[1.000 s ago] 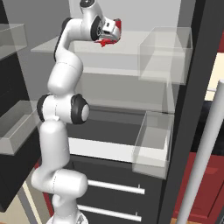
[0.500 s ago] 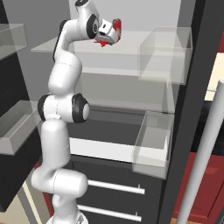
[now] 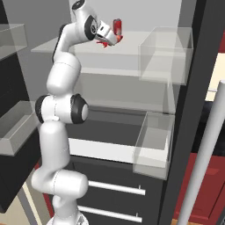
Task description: Take the fish out of the fridge, briefly rinse it in the sink, and place it on the tray next to the sink.
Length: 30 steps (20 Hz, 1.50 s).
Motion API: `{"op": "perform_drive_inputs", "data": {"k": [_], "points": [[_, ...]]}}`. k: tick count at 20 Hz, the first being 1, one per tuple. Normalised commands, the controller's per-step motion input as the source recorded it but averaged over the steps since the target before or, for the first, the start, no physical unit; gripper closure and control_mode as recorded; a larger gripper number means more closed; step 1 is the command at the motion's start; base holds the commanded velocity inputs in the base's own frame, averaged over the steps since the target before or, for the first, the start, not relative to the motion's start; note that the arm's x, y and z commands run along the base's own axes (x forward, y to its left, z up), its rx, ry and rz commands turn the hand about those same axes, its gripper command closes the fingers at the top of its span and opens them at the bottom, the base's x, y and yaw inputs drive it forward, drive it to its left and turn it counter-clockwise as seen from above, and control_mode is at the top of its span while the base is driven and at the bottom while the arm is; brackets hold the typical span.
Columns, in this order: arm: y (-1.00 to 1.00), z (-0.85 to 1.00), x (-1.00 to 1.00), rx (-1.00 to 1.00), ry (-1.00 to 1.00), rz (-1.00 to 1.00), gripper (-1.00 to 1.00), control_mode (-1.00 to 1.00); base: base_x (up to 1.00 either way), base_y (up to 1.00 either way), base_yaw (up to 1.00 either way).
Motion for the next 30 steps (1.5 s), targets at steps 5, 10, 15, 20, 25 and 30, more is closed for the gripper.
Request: {"op": "perform_drive_inputs", "data": {"k": [5,10,15,20,25,30], "points": [[0.23,0.0,-0.73,-0.02,-0.12,0.0,1.0,-1.0,0.0,0.0,0.0],[0.65,-0.03,-1.0,-0.17,-0.36,0.0,1.0,-1.0,0.0,0.0,0.0],[0.68,-0.48,-1.0,-0.11,-0.26,-0.02,1.0,-1.0,0.0,0.0,0.0],[0.32,-1.0,-1.0,-0.01,0.05,-0.07,1.0,-1.0,0.0,0.0,0.0],[-0.08,-1.0,-1.0,0.02,0.22,-0.05,1.0,-1.0,0.0,0.0,0.0],[-0.89,-1.0,-1.0,0.29,0.07,-0.03,1.0,-1.0,0.0,0.0,0.0]]}}
